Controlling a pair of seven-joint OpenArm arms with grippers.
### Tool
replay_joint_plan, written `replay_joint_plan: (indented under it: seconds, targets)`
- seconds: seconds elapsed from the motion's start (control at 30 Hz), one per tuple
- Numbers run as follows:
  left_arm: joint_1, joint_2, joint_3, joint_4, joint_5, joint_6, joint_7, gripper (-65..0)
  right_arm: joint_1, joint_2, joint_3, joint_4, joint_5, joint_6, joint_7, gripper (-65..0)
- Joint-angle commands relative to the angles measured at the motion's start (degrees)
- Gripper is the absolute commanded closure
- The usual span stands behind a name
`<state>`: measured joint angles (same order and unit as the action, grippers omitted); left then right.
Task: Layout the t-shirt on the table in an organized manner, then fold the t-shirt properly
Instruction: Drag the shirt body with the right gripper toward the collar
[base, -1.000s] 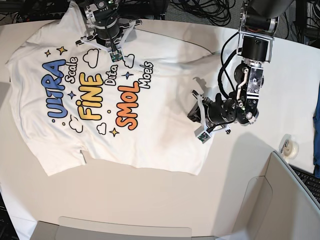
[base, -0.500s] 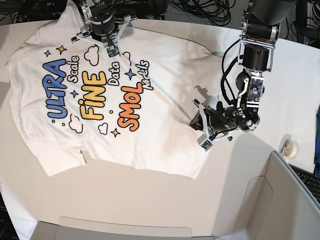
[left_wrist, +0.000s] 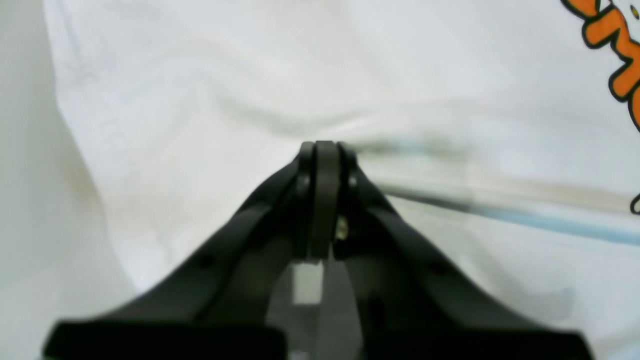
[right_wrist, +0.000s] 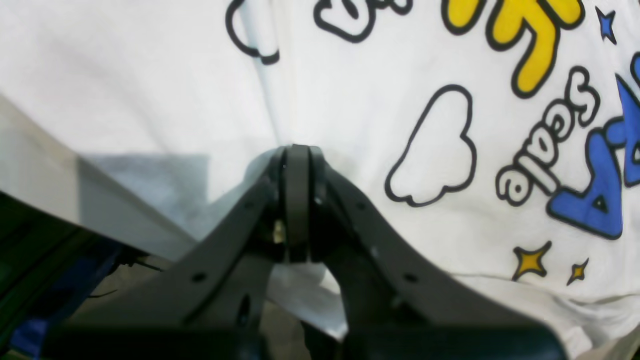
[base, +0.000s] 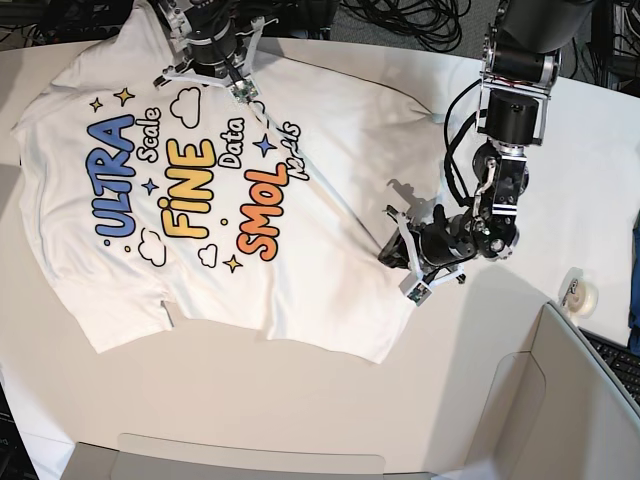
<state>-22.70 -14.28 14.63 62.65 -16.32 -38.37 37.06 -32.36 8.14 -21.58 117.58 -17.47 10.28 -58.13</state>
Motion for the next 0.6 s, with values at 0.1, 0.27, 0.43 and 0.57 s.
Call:
replay_joint_plan:
  seconds: [0.1, 0.27, 0.43, 0.57]
  targets:
    - [-0.1, -0.6, -2.8, 15.2, 0.8, 0.1, 13.1, 0.0, 3.8, -1.3, -7.4, -0.2, 2.6, 1.7, -1.3, 0.0]
    - [5.3, -0.4, -6.6, 32.0, 0.8, 0.0, 23.3, 0.0, 10.1, -5.5, -12.0, -0.4, 2.4, 1.4, -2.3, 0.0]
    - [11.5, -4.0, -6.7, 40.2, 1.2, 0.0, 24.3, 0.0, 15.4, -8.4, -12.2, -0.5, 2.5, 1.5, -9.3, 0.0]
    - [15.8, -7.7, -6.9, 42.9, 1.2, 0.0, 24.2, 0.0, 18.9, -8.9, -12.2, -0.8, 2.5, 1.5, -9.3, 0.0]
